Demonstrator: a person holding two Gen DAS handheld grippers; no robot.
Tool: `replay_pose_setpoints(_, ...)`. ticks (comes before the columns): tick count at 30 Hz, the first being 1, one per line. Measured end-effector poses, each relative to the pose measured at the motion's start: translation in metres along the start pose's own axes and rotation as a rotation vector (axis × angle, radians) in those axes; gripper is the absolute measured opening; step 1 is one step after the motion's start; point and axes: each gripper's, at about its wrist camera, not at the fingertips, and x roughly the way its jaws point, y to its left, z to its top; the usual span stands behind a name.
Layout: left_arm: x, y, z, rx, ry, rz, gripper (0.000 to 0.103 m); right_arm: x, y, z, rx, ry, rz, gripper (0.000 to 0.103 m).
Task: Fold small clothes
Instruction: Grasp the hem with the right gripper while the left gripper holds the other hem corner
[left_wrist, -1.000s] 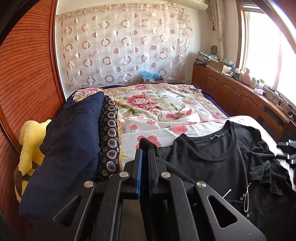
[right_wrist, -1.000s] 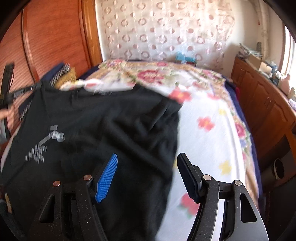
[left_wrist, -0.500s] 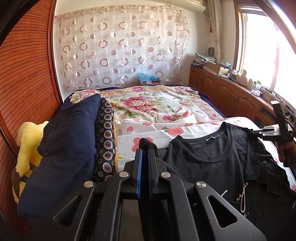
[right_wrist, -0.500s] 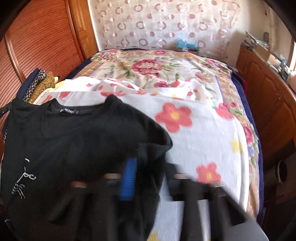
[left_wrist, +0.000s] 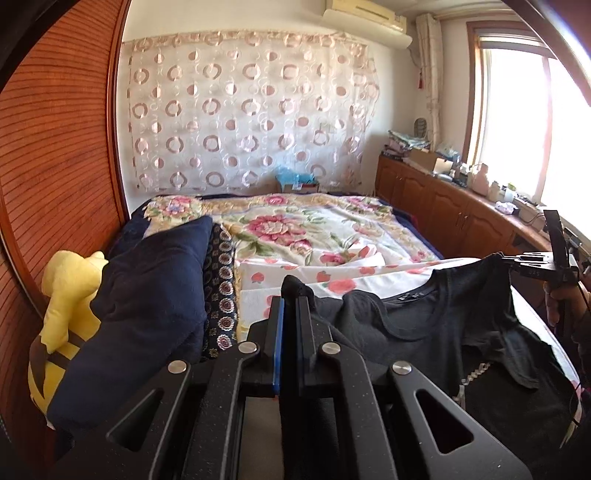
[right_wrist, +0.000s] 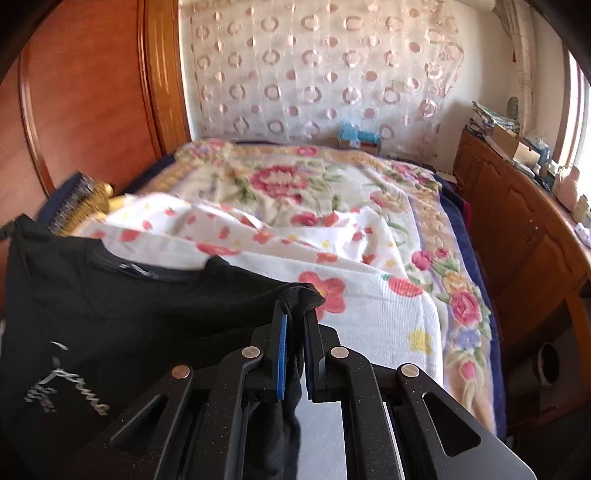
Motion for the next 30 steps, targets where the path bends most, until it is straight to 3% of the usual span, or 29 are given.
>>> replay_pose_setpoints(8,-0.049,-0.026,-0.016,0.023,-0.039,-0.037,0.006,-0.075,0.019,-0.035,-0.008,-0.1,0.049,0.007)
replay_pose_setpoints(15,-0.087,-0.042,-0.034,0.046,-0.05,-0.059,0.006,-0.109,0.03,-0.073,0.057,-0.14,0.104,0.007)
replay_pose_setpoints(20,-0.125,-0.046,-0.05,0.042,-0.082,-0.072,0.006,-0.151,0.043,-0.106,0.027,-0.198,0.132,0.007)
replay_pose_setpoints(25,-0.166,-0.042,-0.075,0.063,-0.092,-0.064,0.006,-0.177,0.038,-0.145,0.021,-0.182,0.143,0.007)
replay_pose_setpoints(30,-0.188,-0.035,-0.099,0.047,-0.067,-0.068,0.006,-0.212,0.041,-0.164,0.004,-0.181,0.154,0.007)
